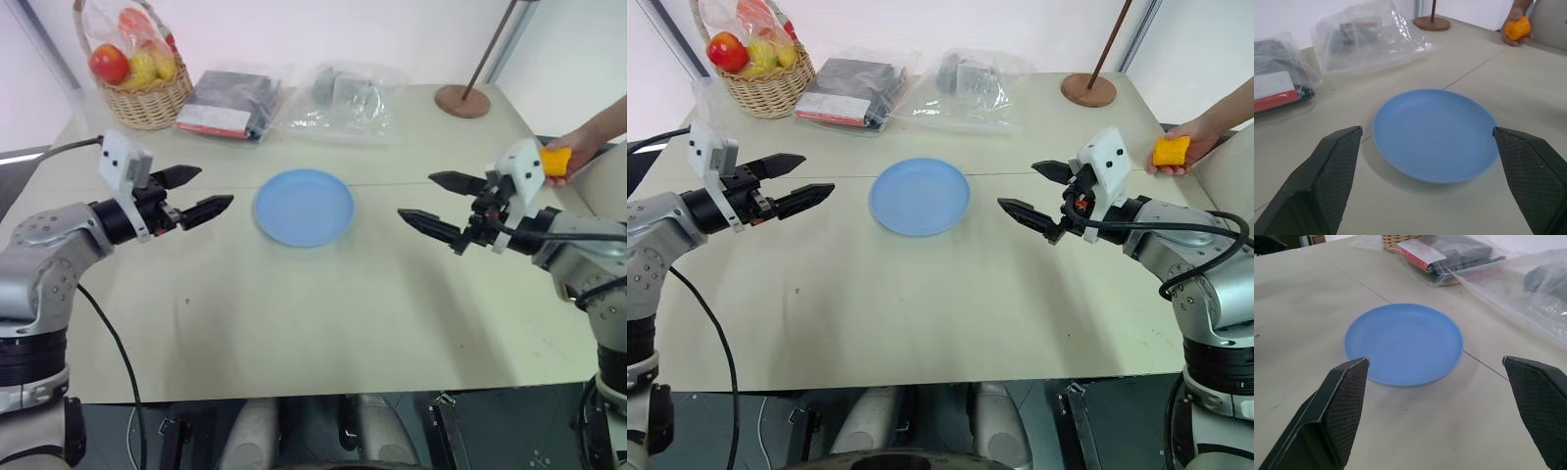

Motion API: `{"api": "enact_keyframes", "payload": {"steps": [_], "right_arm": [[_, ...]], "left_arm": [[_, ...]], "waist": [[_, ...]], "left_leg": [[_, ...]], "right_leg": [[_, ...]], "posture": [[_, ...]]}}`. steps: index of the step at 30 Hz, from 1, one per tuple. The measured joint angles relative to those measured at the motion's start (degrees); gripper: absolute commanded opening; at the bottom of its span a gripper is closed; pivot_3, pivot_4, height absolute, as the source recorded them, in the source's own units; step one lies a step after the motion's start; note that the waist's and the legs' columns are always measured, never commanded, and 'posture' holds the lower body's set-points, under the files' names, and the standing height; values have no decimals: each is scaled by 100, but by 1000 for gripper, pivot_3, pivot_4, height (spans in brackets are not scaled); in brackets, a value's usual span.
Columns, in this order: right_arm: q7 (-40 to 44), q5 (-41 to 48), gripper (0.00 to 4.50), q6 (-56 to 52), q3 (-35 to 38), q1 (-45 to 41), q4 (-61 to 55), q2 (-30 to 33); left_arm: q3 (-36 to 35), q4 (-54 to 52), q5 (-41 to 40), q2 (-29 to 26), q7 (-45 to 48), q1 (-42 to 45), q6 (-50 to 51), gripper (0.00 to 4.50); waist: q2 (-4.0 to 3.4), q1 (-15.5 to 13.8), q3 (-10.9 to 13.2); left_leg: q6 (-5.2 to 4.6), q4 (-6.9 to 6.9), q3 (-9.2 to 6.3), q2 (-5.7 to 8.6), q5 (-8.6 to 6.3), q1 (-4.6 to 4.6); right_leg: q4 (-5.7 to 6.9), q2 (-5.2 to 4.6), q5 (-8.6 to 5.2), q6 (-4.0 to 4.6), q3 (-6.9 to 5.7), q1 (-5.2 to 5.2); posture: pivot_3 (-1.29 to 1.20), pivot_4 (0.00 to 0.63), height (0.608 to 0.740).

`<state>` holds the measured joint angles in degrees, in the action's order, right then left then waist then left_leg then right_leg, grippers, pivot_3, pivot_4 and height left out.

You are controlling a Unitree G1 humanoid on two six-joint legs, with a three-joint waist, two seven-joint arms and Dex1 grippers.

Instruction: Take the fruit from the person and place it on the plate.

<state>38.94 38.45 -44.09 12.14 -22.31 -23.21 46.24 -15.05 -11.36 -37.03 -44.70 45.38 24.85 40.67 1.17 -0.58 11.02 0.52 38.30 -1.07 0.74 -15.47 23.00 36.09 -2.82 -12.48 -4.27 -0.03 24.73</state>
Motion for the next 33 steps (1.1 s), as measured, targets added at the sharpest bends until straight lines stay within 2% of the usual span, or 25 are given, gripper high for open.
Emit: {"api": "enact_keyframes", "payload": {"steps": [33], "right_arm": [[78, -1, 4500, -4, 15, 15, 0, 178]], "left_arm": [[0, -2, -97, 8, -18, -19, 20, 4466]], "waist": [[0, 0, 0]], "left_leg": [[0, 0, 0, 0, 0, 0]], "right_leg": [[0, 0, 0, 0, 0, 0]], "posture": [[0, 150, 740]]}}
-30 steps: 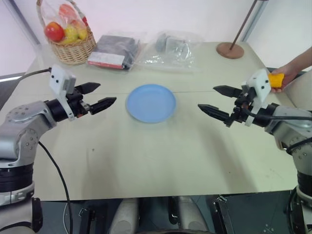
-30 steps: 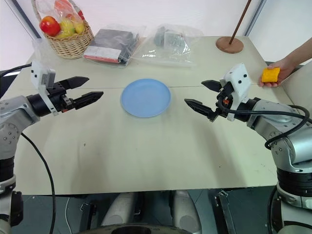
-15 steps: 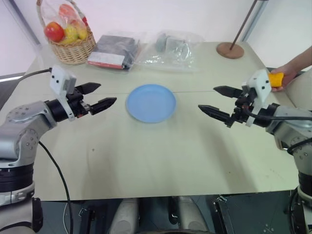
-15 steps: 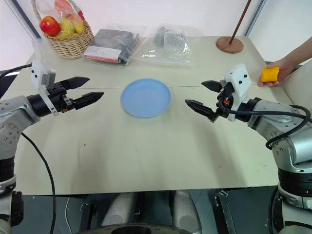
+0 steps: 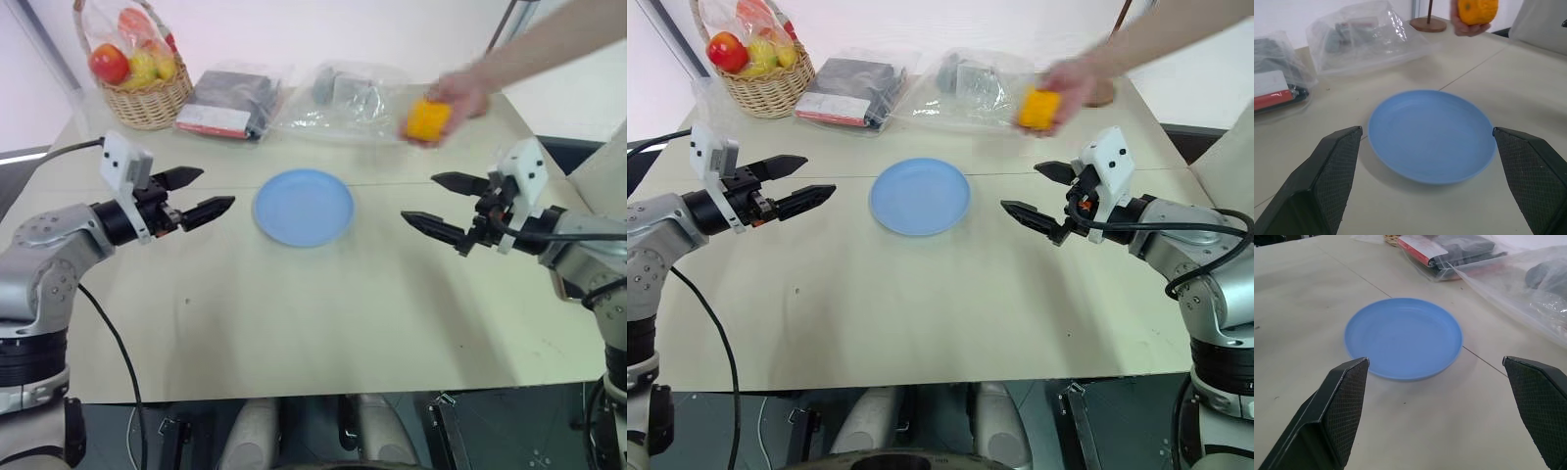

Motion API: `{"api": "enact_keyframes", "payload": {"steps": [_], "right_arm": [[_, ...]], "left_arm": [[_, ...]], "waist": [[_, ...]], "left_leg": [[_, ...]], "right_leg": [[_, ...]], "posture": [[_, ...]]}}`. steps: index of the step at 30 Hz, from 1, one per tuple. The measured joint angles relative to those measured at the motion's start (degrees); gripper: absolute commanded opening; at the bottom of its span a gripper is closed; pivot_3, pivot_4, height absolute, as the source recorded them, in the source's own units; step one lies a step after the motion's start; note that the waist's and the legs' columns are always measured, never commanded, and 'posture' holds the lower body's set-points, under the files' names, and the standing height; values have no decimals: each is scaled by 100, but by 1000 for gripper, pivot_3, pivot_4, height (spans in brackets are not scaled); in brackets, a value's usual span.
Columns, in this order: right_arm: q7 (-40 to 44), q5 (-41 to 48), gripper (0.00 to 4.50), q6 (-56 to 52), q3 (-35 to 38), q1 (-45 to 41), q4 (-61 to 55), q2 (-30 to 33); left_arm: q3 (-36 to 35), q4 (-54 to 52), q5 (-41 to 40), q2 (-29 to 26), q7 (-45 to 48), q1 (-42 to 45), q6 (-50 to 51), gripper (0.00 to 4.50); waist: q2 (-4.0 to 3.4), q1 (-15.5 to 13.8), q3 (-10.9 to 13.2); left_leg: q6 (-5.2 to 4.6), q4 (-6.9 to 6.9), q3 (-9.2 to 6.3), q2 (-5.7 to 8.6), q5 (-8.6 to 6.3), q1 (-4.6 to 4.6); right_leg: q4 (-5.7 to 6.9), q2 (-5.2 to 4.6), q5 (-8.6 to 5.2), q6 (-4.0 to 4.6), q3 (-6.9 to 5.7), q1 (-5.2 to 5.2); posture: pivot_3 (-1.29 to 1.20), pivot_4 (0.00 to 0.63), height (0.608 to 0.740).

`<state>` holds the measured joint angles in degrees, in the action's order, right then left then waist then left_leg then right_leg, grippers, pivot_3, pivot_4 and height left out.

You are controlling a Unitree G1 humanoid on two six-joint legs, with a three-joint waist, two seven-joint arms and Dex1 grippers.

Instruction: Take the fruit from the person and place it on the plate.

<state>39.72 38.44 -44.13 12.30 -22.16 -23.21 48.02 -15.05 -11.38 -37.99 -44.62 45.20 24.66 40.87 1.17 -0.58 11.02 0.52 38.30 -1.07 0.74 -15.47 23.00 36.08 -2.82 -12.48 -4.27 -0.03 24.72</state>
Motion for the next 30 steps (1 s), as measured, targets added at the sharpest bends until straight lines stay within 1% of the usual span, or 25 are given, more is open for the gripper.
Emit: {"api": "enact_keyframes", "payload": {"steps": [17, 20, 23, 27, 30], "right_arm": [[-390, 110, 4500, -167, -20, -141, -33, -285], [-415, 111, 4500, -168, -38, -162, -43, -311], [-434, 108, 4500, -168, -52, -166, -58, -321], [-448, 106, 4500, -168, -70, -177, -62, -342], [-452, 103, 4500, -167, -71, -178, -63, -347]], "left_arm": [[15, 28, 85, 74, -196, 95, -66, 4466], [147, 129, 341, 370, -506, 408, -284, 4466], [493, 344, 743, 709, -794, 898, -569, 4466], [1045, 610, 1034, 1122, -741, 1570, -836, 4466], [1333, 1094, 1278, 1396, -669, 2051, -1046, 4466]], "waist": [[0, -3, 0], [0, -24, 0], [1, -21, 0], [1, -11, 0], [1, 6, 0]], "left_leg": [[0, 0, 0, 0, 0, 0], [0, 1, -2, 3, 0, 2], [0, 1, -1, 8, 0, 2], [0, 1, 0, 9, 0, 1], [0, 0, 0, 7, 0, -2]], "right_leg": [[0, -1, 0, 0, 0, 0], [-2, -2, 0, -1, -1, -3], [-2, -3, 1, -2, 0, -4], [0, -4, 1, -3, 0, -4], [1, 1, 1, -3, 0, -4]], "posture": [[0, 150, 740], [0, 150, 740], [0, 150, 740], [0, 150, 740], [0, 150, 740]]}}
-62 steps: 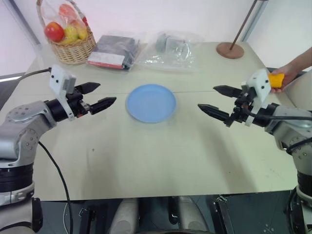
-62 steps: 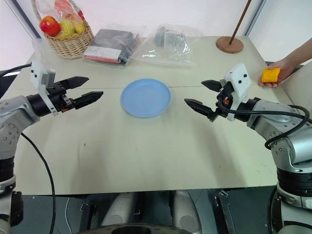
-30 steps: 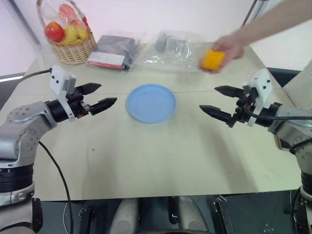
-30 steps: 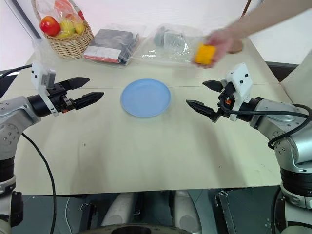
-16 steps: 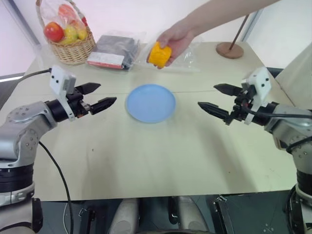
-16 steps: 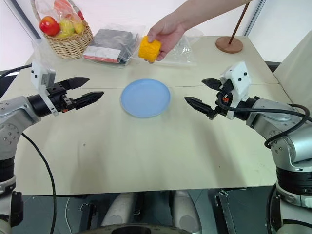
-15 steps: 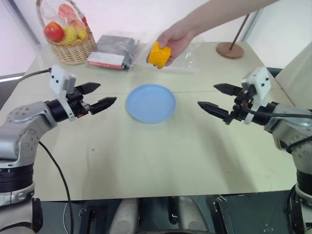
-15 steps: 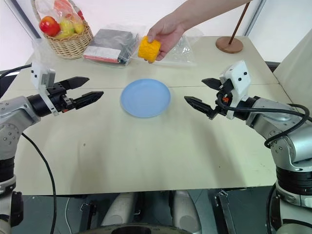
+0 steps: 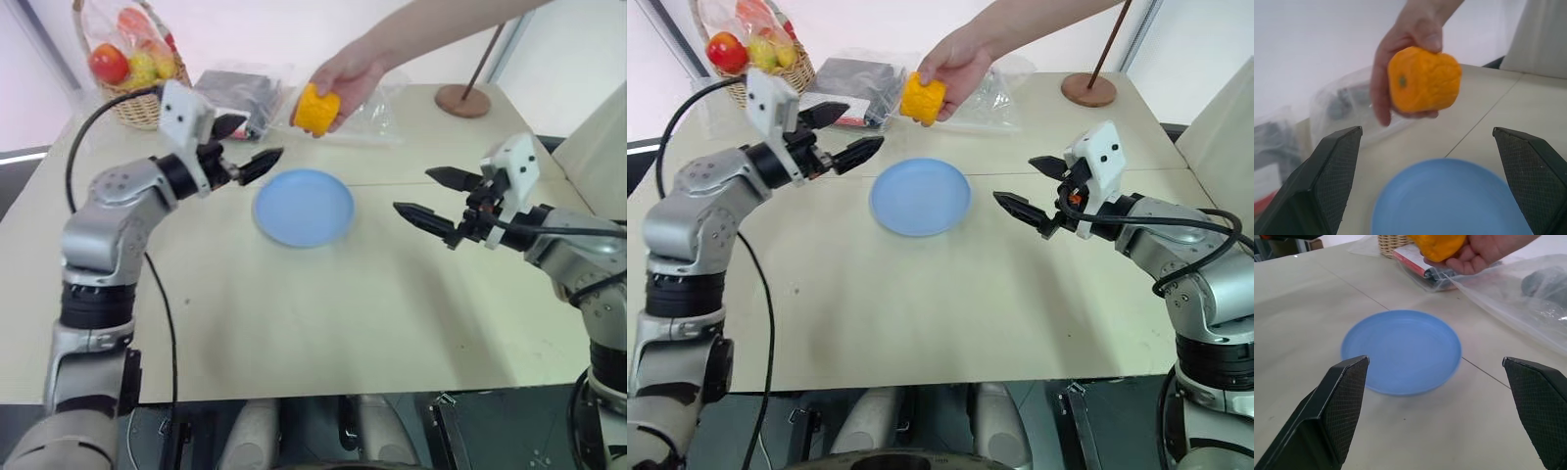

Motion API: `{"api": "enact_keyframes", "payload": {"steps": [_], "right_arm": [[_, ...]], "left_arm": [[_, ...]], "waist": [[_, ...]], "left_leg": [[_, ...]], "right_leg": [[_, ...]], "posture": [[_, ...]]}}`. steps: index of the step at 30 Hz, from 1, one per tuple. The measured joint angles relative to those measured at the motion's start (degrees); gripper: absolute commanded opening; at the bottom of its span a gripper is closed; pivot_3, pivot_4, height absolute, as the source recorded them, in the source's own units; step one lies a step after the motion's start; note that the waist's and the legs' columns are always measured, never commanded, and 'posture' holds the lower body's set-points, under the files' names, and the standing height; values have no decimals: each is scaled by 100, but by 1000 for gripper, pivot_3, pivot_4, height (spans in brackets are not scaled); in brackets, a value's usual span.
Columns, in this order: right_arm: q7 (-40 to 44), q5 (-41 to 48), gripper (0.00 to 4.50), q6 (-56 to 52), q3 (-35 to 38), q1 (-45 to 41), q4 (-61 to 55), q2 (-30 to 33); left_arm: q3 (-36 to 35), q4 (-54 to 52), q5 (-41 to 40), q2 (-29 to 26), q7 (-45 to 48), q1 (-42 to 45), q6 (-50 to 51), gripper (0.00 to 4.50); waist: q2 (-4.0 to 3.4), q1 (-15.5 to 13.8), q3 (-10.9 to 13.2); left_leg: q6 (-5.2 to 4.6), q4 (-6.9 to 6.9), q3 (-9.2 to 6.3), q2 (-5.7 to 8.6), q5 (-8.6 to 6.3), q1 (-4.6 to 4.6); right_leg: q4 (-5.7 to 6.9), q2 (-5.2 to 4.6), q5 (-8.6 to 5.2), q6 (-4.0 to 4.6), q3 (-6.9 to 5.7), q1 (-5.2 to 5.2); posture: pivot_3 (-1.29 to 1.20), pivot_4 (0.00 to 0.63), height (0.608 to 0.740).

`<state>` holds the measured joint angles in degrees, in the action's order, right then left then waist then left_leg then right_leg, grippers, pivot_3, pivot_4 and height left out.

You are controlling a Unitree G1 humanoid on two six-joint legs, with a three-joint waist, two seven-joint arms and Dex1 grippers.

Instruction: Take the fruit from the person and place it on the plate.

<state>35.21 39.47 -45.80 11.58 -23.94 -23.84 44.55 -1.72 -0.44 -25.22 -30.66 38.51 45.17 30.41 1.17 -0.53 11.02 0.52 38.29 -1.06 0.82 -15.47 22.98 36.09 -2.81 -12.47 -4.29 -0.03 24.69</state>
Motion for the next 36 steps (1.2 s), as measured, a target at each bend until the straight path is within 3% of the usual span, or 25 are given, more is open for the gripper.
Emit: {"api": "enact_keyframes", "payload": {"steps": [16, 34, 36], "right_arm": [[-164, 6, 4500, 0, 33, 118, -182, -3], [-215, 2, 4500, 35, 33, 120, -184, -47], [-215, 0, 4500, 50, 34, 120, -184, -47]], "left_arm": [[540, 1228, 1210, 825, -251, 693, -942, 4466], [527, 1832, 1525, 1182, -412, 905, -1452, 4466], [527, 1877, 1534, 1214, -424, 905, -1514, 3942]], "waist": [[0, -13, 0], [0, -13, 0], [0, -14, 0]], "left_leg": [[0, 0, -1, 0, 0, 1], [0, 0, -1, 0, 0, 0], [0, 0, -2, 0, 0, 0]], "right_leg": [[-1, 0, 0, 0, 1, 0], [0, -1, 0, -1, 1, 0], [0, -1, 0, -1, 1, 0]], "posture": [[0, 150, 740], [0, 150, 740], [0, 150, 740]]}}
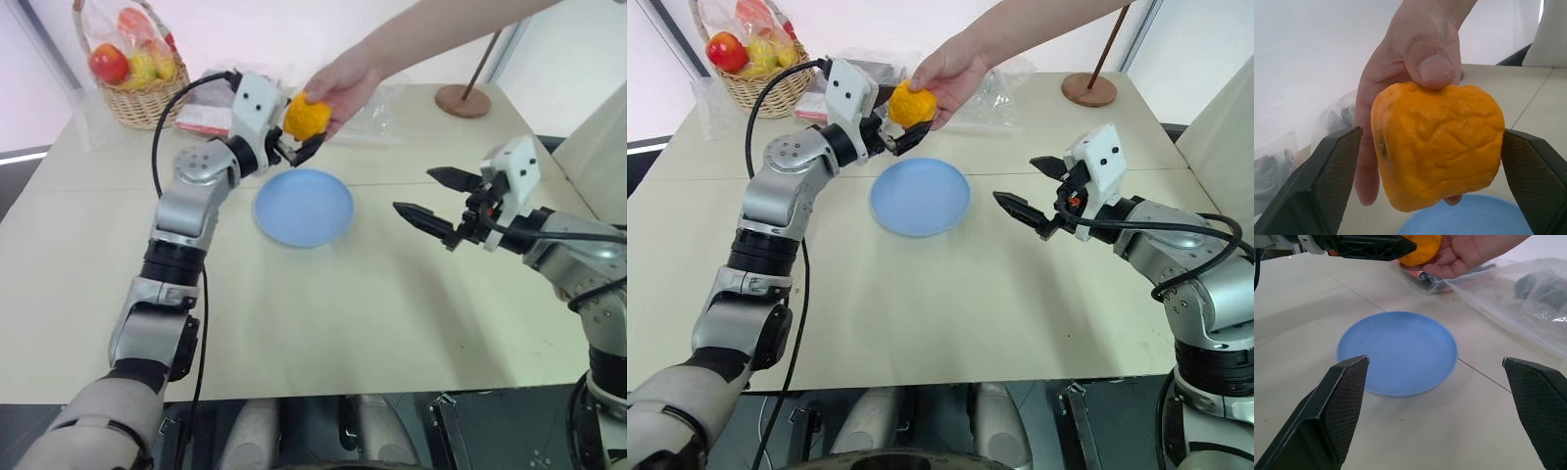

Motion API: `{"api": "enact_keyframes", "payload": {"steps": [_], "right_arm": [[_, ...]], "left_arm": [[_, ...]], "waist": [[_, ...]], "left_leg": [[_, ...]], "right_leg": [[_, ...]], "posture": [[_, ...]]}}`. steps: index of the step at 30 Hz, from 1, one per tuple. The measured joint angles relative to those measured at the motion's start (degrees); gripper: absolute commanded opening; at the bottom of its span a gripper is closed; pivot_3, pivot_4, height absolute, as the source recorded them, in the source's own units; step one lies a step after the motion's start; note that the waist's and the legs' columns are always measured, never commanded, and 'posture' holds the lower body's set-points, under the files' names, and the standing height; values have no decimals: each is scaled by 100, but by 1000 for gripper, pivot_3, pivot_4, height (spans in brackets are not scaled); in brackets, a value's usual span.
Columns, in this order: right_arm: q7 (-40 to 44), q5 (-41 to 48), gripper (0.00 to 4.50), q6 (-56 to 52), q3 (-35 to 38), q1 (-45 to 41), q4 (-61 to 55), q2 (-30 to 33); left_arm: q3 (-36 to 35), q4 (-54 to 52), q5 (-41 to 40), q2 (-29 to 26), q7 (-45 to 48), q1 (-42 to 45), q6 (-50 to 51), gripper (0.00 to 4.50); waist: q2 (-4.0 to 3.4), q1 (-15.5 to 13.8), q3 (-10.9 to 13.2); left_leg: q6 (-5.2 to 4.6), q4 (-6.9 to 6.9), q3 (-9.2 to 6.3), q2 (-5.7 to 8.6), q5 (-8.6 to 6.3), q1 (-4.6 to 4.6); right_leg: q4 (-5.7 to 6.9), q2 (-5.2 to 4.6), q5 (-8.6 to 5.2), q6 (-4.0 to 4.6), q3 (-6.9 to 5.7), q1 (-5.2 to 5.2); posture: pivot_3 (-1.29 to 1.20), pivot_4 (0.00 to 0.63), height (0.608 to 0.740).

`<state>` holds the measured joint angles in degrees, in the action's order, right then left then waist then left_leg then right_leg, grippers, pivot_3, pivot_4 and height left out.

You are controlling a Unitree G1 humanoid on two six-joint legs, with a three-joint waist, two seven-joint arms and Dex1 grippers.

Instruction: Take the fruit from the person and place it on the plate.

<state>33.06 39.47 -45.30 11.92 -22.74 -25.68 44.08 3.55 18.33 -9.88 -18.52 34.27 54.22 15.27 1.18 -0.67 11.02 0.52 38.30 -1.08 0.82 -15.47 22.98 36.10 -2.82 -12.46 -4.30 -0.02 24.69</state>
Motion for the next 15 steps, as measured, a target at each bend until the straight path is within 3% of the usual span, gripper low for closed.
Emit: {"api": "enact_keyframes", "payload": {"steps": [4, 15], "right_arm": [[1, -2, 4500, 15, 5, 0, 0, 0], [2, -41, 4500, 25, 25, 32, 0, 0]], "left_arm": [[-8, 82, 24, 14, -20, 5, -95, 2248], [-69, 127, 14, 41, -16, 76, -100, 2139]], "waist": [[0, 0, 0], [0, 0, 0]], "left_leg": [[0, 0, 0, 0, 0, 0], [0, 0, 1, 0, 0, 0]], "right_leg": [[0, 0, 0, 0, 0, 0], [0, 0, 0, 0, 0, 0]], "posture": [[0, 150, 740], [0, 150, 740]]}}
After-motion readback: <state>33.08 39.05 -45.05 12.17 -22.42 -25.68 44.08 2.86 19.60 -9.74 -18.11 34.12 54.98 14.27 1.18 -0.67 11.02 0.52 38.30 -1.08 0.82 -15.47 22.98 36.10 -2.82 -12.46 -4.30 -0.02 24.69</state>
